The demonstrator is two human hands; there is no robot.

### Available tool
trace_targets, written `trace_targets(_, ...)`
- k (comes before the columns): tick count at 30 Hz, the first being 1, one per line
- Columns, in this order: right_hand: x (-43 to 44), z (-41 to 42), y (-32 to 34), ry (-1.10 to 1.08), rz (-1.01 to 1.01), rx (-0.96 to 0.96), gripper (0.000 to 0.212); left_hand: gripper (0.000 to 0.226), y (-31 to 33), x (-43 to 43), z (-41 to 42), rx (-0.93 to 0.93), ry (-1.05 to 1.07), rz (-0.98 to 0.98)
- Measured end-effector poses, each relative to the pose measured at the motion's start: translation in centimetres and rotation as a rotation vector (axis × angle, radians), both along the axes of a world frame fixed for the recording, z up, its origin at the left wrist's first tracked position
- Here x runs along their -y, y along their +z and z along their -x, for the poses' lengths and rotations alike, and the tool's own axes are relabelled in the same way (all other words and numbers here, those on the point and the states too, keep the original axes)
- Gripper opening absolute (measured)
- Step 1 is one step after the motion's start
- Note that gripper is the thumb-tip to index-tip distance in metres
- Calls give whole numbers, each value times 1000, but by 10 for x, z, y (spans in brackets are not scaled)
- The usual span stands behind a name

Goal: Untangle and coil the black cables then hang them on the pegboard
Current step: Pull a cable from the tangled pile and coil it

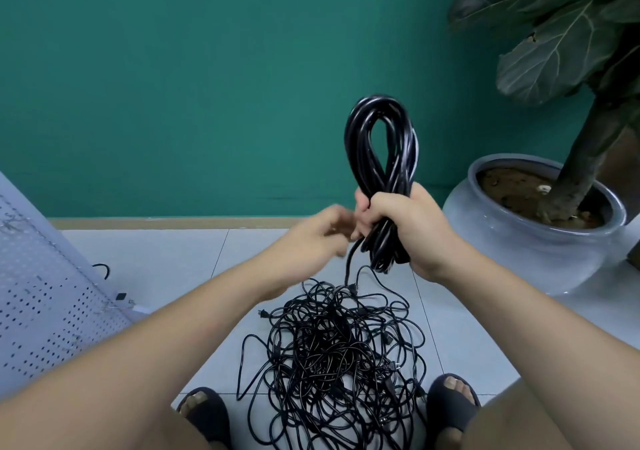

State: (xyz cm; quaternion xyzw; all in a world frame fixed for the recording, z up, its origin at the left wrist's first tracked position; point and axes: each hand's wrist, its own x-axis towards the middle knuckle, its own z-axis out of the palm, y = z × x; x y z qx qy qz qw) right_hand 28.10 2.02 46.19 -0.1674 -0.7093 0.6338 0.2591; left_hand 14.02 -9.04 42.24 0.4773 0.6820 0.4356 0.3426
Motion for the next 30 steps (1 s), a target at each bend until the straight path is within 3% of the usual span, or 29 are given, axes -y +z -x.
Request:
trace_targets(2, -2, -1, 2, -20, 54, -33, 17, 43, -17, 3, -5, -71, -58, 94)
trace_targets(6, -4, -1, 4, -27, 186, -104, 10, 22, -43, 6, -22, -57, -87, 207)
trace_targets(10, 1, 6, 1, -77, 298, -159, 7, 41, -55, 7, -44, -57, -135, 260)
trace_targets(14, 4, 12, 2, -202, 295, -144, 12, 35, -47, 8, -66, -205, -184, 271)
trace_targets(19, -13, 10, 0, -396, 36, -56, 16, 36, -14, 24, -76, -411, -193, 249)
trace_targets(23, -25, 4, -2, -512, -227, 32, 15, 37, 19, 38, -65, -561, -122, 18)
trace_targets(27, -32, 7, -8, -530, -428, 172, 20, 32, 51, 50, -55, -453, -117, -207)
trace_targets(30, -25, 9, -10, -404, -491, 256, 14, 22, 63, 49, -37, -317, -29, -316)
